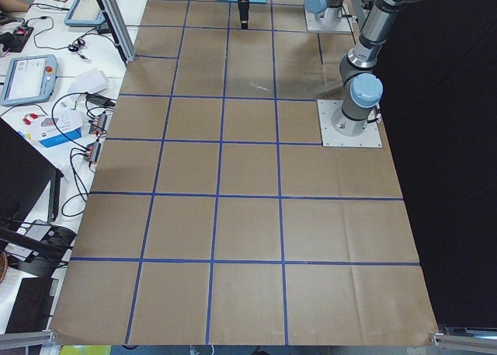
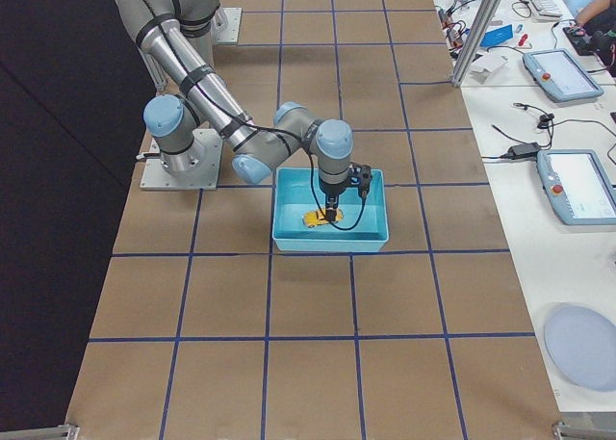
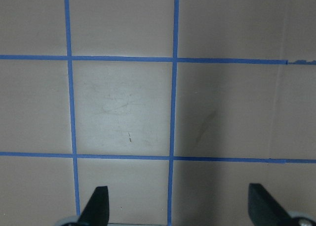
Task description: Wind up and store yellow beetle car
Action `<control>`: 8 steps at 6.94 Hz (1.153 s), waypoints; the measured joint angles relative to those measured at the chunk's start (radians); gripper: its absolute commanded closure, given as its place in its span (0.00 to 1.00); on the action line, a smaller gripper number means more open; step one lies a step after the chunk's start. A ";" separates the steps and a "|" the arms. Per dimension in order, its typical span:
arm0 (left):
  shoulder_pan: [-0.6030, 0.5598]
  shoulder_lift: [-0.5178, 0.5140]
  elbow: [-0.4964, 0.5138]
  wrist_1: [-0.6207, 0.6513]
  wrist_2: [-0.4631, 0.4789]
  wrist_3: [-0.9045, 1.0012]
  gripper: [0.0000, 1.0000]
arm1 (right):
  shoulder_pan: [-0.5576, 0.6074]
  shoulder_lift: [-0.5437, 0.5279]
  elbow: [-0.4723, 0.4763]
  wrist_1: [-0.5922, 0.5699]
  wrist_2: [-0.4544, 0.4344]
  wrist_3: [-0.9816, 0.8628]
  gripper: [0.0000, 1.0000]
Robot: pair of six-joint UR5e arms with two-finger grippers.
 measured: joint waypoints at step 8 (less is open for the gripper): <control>0.001 -0.001 0.000 0.001 0.000 0.000 0.00 | 0.573 -0.105 -0.421 0.487 -0.012 0.348 0.07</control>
